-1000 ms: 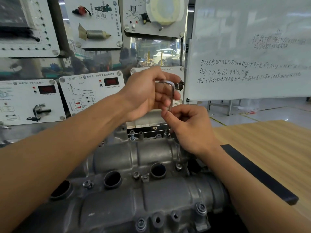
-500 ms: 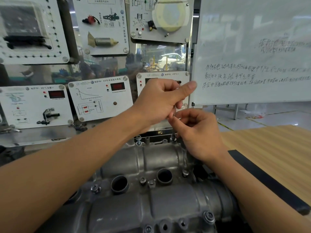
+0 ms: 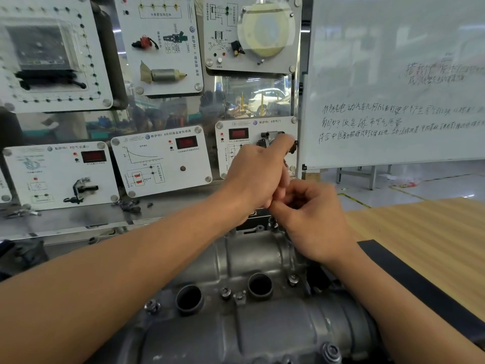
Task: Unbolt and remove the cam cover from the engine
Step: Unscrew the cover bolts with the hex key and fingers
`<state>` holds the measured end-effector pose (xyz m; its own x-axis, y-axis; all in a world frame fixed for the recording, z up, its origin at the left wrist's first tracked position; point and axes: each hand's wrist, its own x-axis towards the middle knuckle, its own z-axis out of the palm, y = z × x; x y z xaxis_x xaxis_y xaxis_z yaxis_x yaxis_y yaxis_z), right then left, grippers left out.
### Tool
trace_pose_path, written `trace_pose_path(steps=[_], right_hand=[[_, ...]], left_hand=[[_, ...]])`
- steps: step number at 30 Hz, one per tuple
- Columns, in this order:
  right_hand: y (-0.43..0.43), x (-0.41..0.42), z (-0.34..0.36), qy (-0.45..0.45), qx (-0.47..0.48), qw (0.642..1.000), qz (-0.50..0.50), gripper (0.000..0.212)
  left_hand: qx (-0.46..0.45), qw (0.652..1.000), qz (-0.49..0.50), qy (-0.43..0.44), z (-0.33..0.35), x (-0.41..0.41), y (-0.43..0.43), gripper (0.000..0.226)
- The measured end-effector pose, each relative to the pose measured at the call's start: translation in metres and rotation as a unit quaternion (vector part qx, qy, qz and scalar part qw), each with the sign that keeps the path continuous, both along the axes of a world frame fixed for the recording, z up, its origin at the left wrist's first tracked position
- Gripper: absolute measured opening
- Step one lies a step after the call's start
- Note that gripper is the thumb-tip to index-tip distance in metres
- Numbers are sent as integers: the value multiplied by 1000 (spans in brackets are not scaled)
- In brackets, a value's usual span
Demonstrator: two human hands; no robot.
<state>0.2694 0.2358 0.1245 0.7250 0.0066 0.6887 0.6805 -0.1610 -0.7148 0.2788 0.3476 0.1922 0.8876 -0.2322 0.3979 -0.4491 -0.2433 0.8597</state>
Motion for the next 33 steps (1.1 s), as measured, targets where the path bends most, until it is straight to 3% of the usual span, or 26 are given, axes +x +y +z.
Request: trace_pose_path(steps=[4,7,11,15,19,26,33], right_hand=[[0,0,0,4,4,1000,2,39],[0,1,-1,2,8,1000,-12,30],[-1,2,-2,5,17,1000,-11,20],[-1,1,-2,6,35,999,-5,21],[0,-1,-2,8,36,999,-1,23],[-1,-10,0,5,4,1000,-6,15],[0,-14,0,9,5,1000,-13,19]], left_hand=[[-22,996,-34,74,6,4,6,63],[-50,983,-119,127,7,10,19,61],[-70,962,-221,142,3,12,28,52],[-61,959,-247,122,1,12,30,36],[-46,971,-219,78,-2,9,27,33],[-39,993,-103,32,-6,1,18,52],[-25,996,-81,26,-3,-4,19,63]])
